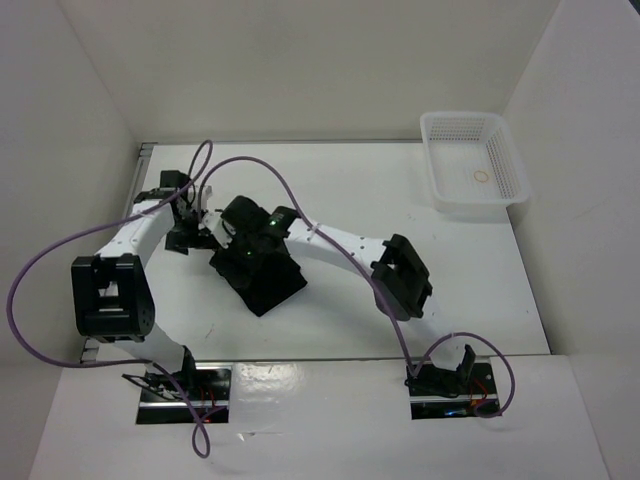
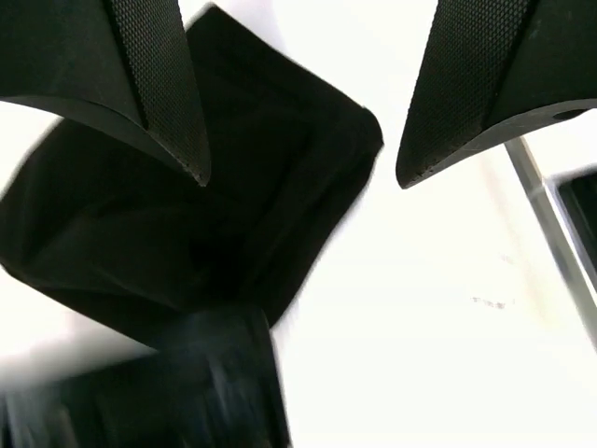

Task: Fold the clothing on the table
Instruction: Fold the skirt

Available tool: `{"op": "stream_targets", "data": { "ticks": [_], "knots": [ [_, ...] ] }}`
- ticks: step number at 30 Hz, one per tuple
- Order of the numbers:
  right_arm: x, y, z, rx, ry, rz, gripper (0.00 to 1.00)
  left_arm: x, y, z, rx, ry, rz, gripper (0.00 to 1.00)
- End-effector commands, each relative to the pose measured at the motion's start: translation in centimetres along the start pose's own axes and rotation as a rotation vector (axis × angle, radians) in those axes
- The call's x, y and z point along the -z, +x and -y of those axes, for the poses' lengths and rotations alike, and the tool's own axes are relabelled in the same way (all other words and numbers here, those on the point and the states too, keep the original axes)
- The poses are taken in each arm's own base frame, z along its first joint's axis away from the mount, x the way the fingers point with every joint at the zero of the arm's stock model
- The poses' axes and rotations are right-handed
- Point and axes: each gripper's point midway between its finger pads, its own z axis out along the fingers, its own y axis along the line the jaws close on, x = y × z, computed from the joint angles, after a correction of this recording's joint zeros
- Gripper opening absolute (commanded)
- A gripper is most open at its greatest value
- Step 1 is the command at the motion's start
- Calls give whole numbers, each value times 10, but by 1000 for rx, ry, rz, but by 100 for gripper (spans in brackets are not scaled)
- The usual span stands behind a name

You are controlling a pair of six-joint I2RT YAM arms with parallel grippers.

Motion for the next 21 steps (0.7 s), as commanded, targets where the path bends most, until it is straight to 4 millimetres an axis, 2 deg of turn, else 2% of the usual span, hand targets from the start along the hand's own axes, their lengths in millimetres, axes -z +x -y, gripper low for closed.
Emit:
{"op": "stream_targets", "data": {
  "ticks": [1, 2, 3, 4, 5, 6, 7, 8, 9, 10, 12, 13, 14, 16, 17, 19, 20, 21],
  "knots": [
    [68, -35, 0, 76, -59, 128, 85, 28, -21, -19, 57, -94, 134, 100],
    [80, -33, 14, 68, -36, 138, 86, 33, -24, -22, 65, -100, 161, 100],
    [84, -21, 20, 68, -27, 125, 88, 39, -29, -25, 70, -106, 192, 100],
    [92, -17, 32, 74, 11, 128, 90, 50, -33, -14, 59, -55, 234, 100],
    [117, -22, 39, 82, 52, 169, 90, 54, -32, -7, 33, -20, 246, 100],
    [121, -4, 59, 58, 91, 153, 92, 61, -37, 1, 6, 20, 283, 100],
    [129, 3, 69, 51, 110, 158, 93, 71, -36, 11, -26, 66, 315, 100],
    [151, 4, 80, 38, 166, 182, 93, 78, -37, 29, -83, 167, 340, 100],
    [154, 28, 97, -5, 198, 146, 93, 81, -35, 37, -111, 210, 351, 100],
    [160, 37, 104, -14, 211, 139, 93, 84, -34, 50, -155, 255, 360, 100],
    [170, 64, 113, -46, 265, 102, 93, 86, -28, 74, -237, 339, 348, 100],
    [173, 73, 119, -57, 297, 92, 93, 78, -19, 91, -271, 410, 294, 100],
    [174, 94, 121, -69, 336, 46, 93, 75, -20, 99, -309, 444, 271, 100],
    [173, 109, 122, -92, 363, 22, 93, 70, -8, 118, -356, 517, 213, 100],
    [169, 124, 119, -110, 362, -9, 93, 72, -6, 128, -383, 565, 201, 100],
    [171, 132, 115, -112, 361, -15, 94, 71, -1, 141, -445, 625, 180, 100],
    [172, 140, 111, -114, 357, -25, 94, 75, 2, 154, -481, 689, 179, 100],
    [177, 146, 117, -131, 370, -27, 94, 73, 4, 159, -494, 718, 168, 100]
  ]
}}
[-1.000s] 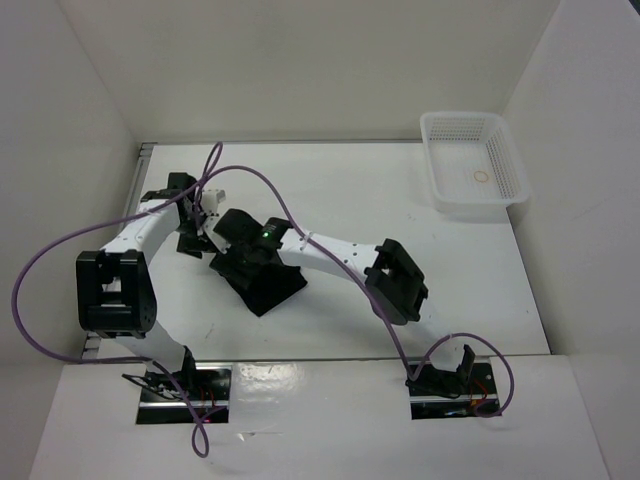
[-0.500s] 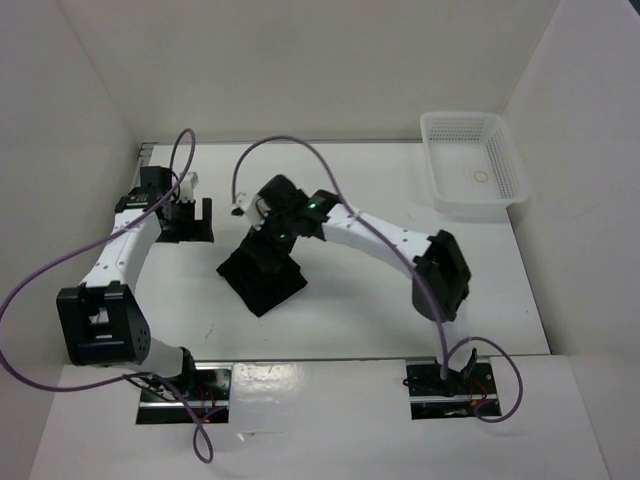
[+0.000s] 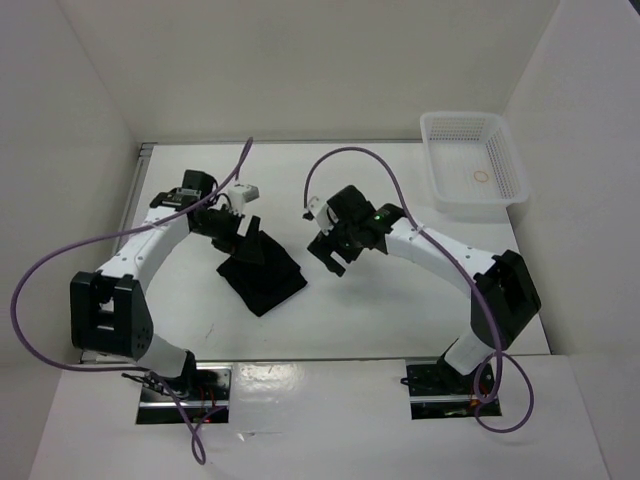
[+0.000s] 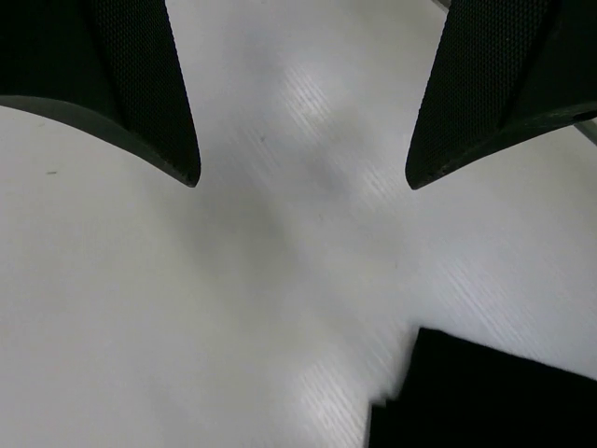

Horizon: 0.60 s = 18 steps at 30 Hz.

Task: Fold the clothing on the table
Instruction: Fold the skirt

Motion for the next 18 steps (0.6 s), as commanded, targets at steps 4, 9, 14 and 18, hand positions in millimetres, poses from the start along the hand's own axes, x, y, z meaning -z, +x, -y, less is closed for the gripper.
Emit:
{"op": "stream_targets", "data": {
  "ticks": [4, 9, 14, 18],
  "knots": [
    [19, 3, 29, -65, 62, 79, 94, -3, -15, 63, -185, 319, -2, 100],
    [19, 4, 33, -81, 52, 84, 94, -22, -12, 58, -185, 346, -42, 100],
    [13, 8, 31, -83, 38, 68, 94, -55, 10, 30, -86, 318, -166, 100],
    [9, 13, 28, -85, 24, 53, 94, -61, 21, 2, -23, 269, -211, 100]
  ]
}}
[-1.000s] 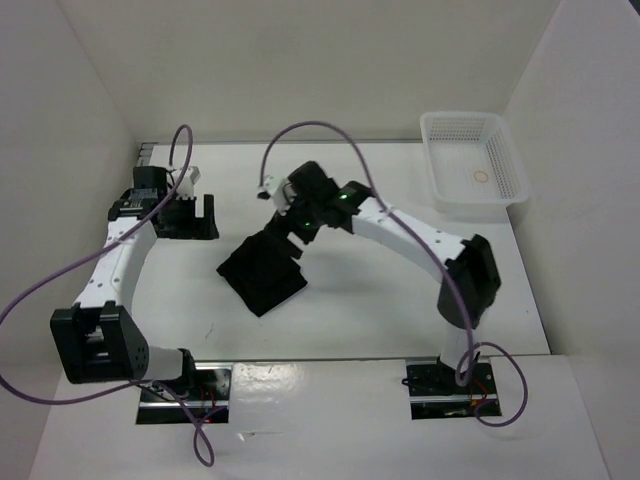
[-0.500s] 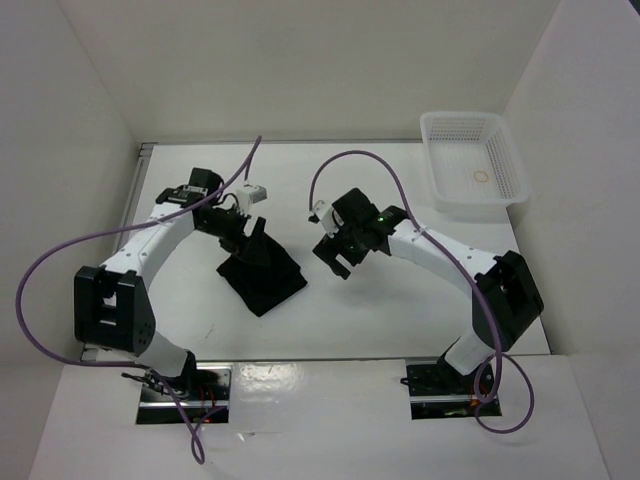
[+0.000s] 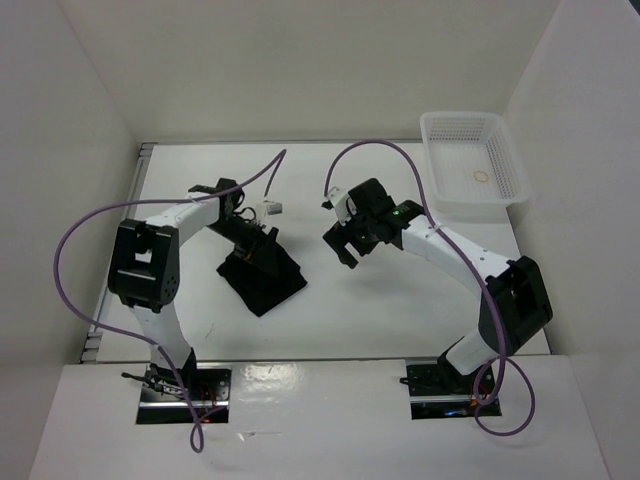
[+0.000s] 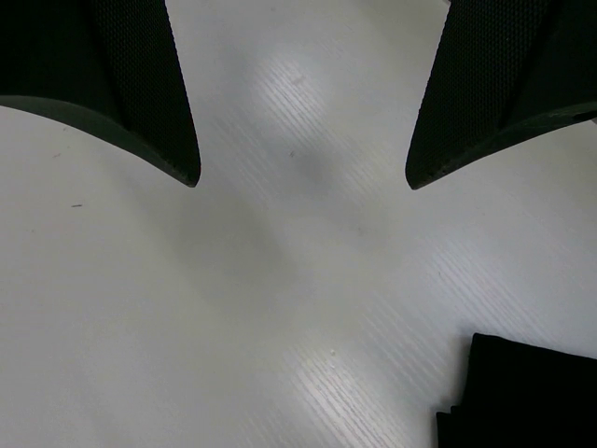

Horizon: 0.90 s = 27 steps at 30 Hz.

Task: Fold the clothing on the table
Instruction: Fold the skirt

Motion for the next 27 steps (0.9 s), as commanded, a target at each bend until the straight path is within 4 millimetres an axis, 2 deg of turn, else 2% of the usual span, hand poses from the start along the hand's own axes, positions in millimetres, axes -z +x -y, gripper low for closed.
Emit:
{"op": "stream_targets", "data": {
  "ticks": [1, 6, 11, 15, 17, 20, 24, 25, 27],
  "knots": [
    [0, -11, -3, 5, -9, 46, 94, 9, 0, -20, 0, -34, 1, 100],
    [3, -13, -3, 6, -7, 55, 94, 19, 10, -36, 53, -47, 2, 100],
    [3, -13, -4, 7, -17, 57, 94, 15, 29, -46, 76, 8, -21, 100],
    [0, -11, -5, 6, -19, 49, 94, -6, 51, -60, 156, 72, -91, 100],
    [0, -11, -5, 6, -19, 48, 94, -8, 58, -62, 190, 96, -118, 100],
    [0, -11, -5, 6, -19, 48, 94, -10, 53, -68, 185, 109, -115, 100],
    [6, -15, -4, 8, -14, 69, 94, -14, 31, -66, 129, 70, -116, 100],
    [9, -17, -4, 9, -12, 78, 94, -13, 18, -66, 93, 59, -102, 100],
    [12, -18, -3, 10, -1, 85, 94, -23, 8, -62, 77, 64, -119, 100]
  ]
}}
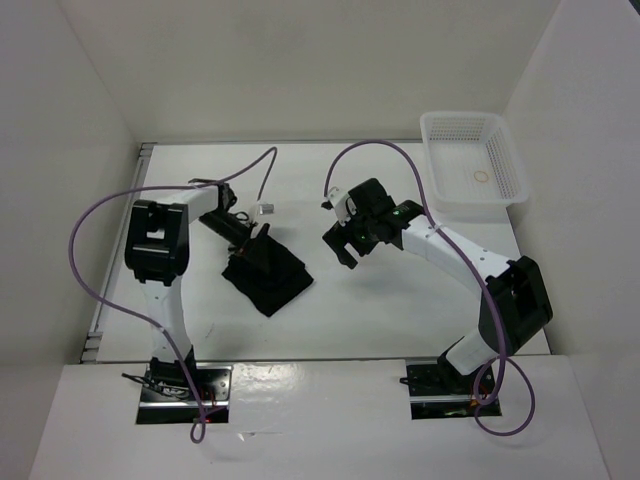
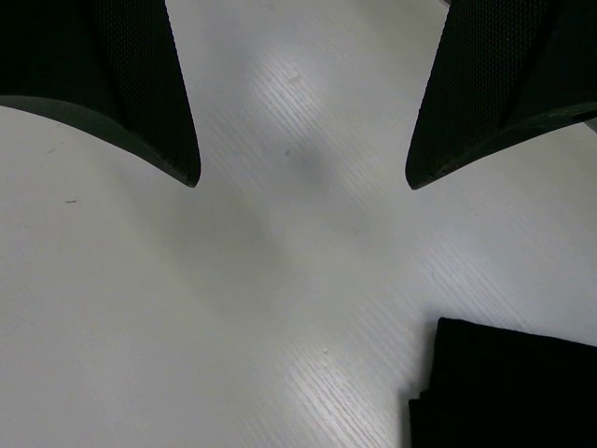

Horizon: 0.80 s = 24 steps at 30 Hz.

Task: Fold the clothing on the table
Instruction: Fold the skirt

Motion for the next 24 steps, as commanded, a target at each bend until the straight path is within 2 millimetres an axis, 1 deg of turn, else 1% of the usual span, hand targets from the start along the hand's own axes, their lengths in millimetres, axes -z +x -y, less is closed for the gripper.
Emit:
{"op": "stream_targets", "data": {
  "ticks": [1, 2, 3, 4, 5, 6, 7, 8, 9, 10, 11, 12, 13, 14, 15, 16, 17, 18, 19, 20, 21, 22, 23, 24],
  "knots": [
    [12, -18, 0, 11, 17, 80, 94, -21, -23, -15, -133, -58, -30, 100],
    [12, -20, 4, 11, 34, 87, 94, -28, -35, -11, -167, -51, -34, 100],
    [15, -21, 7, 12, 57, 91, 94, -32, -41, -9, -171, -51, -37, 100],
    [14, -16, 9, 10, 67, 79, 94, -38, -45, -10, -166, -48, -48, 100],
    [17, -20, 11, 11, 80, 96, 94, -45, -50, -5, -191, -47, -58, 100],
    [17, -22, 16, 11, 107, 101, 94, -45, -62, -1, -213, -54, -46, 100],
    [21, -23, 17, -1, 120, 109, 94, -50, -66, 1, -210, -43, -49, 100],
    [26, -28, 22, -7, 134, 135, 94, -51, -71, 5, -232, -45, -45, 100],
    [24, -26, 24, -8, 145, 133, 96, -58, -74, 8, -238, -42, -56, 100],
    [28, -26, 29, -18, 156, 140, 96, -57, -81, 8, -241, -46, -46, 100],
    [29, -25, 33, -38, 164, 140, 96, -61, -84, 15, -260, -37, -46, 100],
    [32, -27, 33, -37, 166, 149, 96, -64, -86, 20, -278, -36, -49, 100],
    [32, -26, 36, -44, 172, 148, 96, -62, -90, 21, -273, -39, -42, 100],
    [36, -27, 36, -43, 174, 158, 96, -65, -87, 24, -272, -34, -54, 100],
    [36, -27, 36, -43, 174, 159, 96, -58, -91, 34, -284, -32, -34, 100],
    [40, -29, 36, -42, 177, 170, 97, -57, -92, 41, -301, -32, -31, 100],
    [46, -31, 40, -48, 188, 186, 97, -51, -95, 49, -288, -36, -18, 100],
    [49, -32, 43, -54, 197, 194, 97, -40, -100, 64, -325, -37, 15, 100],
    [56, -37, 44, -63, 201, 217, 97, -33, -100, 78, -324, -19, 31, 100],
    [64, -39, 48, -73, 208, 238, 98, -27, -102, 94, -333, -20, 42, 100],
    [72, -42, 57, -88, 231, 258, 98, -10, -106, 114, -372, -30, 81, 100],
    [78, -41, 59, -96, 229, 265, 98, 0, -112, 133, -422, -36, 108, 100],
    [92, -48, 61, -99, 226, 309, 98, 10, -110, 146, -424, -38, 122, 100],
    [100, -46, 70, -117, 242, 327, 98, 28, -110, 166, -471, -58, 160, 100]
  ]
}}
